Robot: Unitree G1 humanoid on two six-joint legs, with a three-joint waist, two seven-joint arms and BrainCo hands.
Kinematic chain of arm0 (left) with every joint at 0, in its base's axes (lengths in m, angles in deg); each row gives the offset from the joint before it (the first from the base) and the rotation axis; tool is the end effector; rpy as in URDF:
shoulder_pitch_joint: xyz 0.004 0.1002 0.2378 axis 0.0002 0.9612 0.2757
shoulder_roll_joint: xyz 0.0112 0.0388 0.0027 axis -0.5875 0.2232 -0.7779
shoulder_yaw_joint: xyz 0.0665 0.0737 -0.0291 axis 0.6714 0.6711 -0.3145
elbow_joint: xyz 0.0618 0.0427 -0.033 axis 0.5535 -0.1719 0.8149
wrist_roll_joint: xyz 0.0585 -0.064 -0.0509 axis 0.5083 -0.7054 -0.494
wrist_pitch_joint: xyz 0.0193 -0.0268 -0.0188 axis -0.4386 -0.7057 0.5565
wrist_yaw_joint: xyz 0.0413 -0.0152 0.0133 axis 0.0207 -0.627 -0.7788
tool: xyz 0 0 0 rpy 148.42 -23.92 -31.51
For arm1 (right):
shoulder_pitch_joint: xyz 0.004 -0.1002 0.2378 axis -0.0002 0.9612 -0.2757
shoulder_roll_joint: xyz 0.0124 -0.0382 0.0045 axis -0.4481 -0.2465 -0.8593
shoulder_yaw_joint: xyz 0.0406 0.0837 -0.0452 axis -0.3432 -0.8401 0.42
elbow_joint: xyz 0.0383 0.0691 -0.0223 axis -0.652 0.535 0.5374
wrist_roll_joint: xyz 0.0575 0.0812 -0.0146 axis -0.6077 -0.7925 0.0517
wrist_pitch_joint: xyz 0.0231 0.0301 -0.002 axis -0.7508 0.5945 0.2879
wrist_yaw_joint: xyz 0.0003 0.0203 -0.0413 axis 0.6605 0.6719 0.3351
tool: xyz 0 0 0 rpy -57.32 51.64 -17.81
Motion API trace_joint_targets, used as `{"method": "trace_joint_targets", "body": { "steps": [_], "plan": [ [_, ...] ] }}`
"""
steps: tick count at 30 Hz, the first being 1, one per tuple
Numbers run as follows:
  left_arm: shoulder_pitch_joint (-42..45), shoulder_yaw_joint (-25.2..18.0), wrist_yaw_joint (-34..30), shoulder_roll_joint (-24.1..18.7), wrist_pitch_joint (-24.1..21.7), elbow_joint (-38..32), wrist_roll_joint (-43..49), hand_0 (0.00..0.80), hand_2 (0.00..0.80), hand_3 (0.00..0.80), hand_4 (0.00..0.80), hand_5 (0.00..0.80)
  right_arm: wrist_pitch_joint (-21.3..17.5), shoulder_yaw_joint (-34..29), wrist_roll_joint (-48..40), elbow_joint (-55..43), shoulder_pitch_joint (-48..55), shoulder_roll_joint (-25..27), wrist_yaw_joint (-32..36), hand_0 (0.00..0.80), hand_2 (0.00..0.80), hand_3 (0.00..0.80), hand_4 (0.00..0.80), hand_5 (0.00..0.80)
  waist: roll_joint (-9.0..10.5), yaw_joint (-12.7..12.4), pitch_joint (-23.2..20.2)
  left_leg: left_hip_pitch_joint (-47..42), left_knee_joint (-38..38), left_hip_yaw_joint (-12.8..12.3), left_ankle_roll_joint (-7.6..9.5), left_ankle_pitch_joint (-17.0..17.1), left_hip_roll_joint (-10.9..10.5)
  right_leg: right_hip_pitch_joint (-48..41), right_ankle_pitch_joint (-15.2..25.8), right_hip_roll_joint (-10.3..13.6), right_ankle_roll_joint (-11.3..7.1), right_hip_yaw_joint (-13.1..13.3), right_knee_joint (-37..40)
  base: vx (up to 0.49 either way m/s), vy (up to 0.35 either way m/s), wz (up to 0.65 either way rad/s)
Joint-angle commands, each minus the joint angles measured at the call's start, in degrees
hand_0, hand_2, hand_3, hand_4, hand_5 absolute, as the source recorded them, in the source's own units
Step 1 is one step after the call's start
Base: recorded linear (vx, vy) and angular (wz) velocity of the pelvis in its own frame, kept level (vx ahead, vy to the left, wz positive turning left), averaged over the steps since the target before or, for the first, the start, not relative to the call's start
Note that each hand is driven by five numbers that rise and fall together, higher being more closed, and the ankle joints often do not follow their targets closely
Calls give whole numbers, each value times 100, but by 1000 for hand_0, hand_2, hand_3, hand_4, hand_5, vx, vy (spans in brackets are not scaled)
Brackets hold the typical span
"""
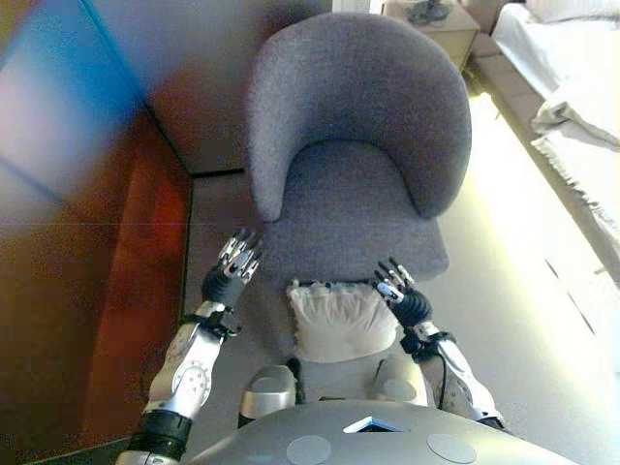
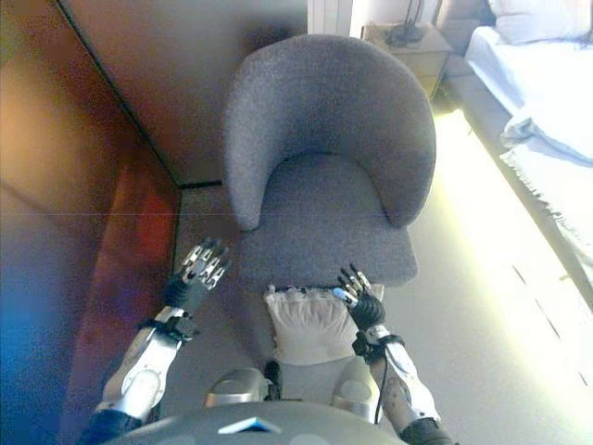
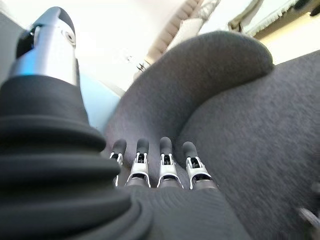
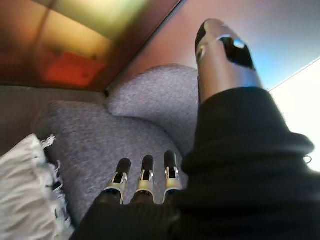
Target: Pick up the cushion and take it to the sofa
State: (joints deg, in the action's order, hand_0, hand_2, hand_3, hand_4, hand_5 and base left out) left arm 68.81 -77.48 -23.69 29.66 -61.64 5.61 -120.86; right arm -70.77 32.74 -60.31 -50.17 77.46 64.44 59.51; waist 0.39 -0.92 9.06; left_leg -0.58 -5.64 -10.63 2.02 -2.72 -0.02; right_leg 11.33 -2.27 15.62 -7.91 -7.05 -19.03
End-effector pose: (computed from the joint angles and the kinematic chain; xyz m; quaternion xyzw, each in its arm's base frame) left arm 0.1352 0.2096 -0.0122 -0.2695 0.1365 -0.0394 0.9525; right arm 0.1259 -0.1648 -0.0388 0.2781 0.2132 0.0526 0.9351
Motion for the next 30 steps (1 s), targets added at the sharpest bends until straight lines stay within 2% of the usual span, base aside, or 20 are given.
{"method": "trace_joint_targets", "body": {
  "steps": [1,5,10,14,19,21,23,24,27,30],
  "plan": [
    [-250,-19,108,17,-472,-345,119,0,0,0,0,0,-66,33,-81,-406,-466,122,163,0,0,0,0,0,190,147,133,-32,-84,244,-209,-324,58,-444,674,-176,-135,-18,963,53,-190,15],
    [-154,2,61,68,-467,-388,422,0,0,0,0,0,-138,-103,-389,-112,-749,165,248,0,0,0,0,0,261,-15,-20,-139,148,236,-333,-180,227,-956,547,-367,-174,-313,1541,103,-123,17],
    [-67,-53,242,45,-580,-502,510,0,0,0,0,0,-294,-167,-260,-246,-688,159,214,0,0,0,0,0,188,-112,-166,-223,620,160,-432,51,310,-1281,485,-593,-76,-588,1960,42,-27,6],
    [-282,-54,513,94,-635,-376,716,0,0,0,0,0,-499,-194,-8,-163,-859,196,-74,0,0,0,0,0,127,-114,-191,-172,659,196,-464,86,277,-1283,440,-640,-21,-646,1996,-2,9,6],
    [-366,-26,984,-34,-576,-232,1429,0,0,0,0,0,-672,-215,1000,-201,-850,361,-763,0,0,0,0,0,98,-57,-230,-238,575,166,-471,31,285,-1391,381,-636,-11,-603,1991,65,12,3],
    [-487,-63,636,-51,-277,-229,916,0,0,0,0,0,-638,-216,1234,-287,-887,497,-822,0,0,0,0,0,91,-32,-243,-295,607,148,-475,34,295,-1446,390,-630,-23,-594,2038,48,16,1],
    [-525,-133,-66,27,134,-361,48,0,0,0,0,0,-282,-339,-290,-478,-894,473,-53,0,0,0,0,0,77,-27,-216,-366,626,134,-469,27,306,-1510,393,-614,-30,-604,2064,0,0,0],
    [-536,-180,-580,148,455,-409,-595,0,0,0,0,0,-56,-445,-1086,-509,-882,287,518,0,0,0,0,0,71,-26,-214,-399,645,123,-463,18,313,-1538,390,-609,-25,-605,2080,0,0,0],
    [-556,-120,-1898,628,1414,-352,-2302,0,0,0,0,0,333,-559,-2400,-425,-922,-168,2174,0,0,0,0,0,30,-14,-239,-517,728,74,-446,-13,323,-1627,376,-598,-30,-615,2127,42,13,0],
    [-470,-67,-2681,1145,1866,-223,-3238,0,0,0,0,0,750,-510,-3190,-451,-890,-580,3101,0,0,0,0,0,11,-5,-323,-565,727,11,-455,-70,327,-1668,359,-589,-56,-597,2156,49,12,1]
  ]
}}
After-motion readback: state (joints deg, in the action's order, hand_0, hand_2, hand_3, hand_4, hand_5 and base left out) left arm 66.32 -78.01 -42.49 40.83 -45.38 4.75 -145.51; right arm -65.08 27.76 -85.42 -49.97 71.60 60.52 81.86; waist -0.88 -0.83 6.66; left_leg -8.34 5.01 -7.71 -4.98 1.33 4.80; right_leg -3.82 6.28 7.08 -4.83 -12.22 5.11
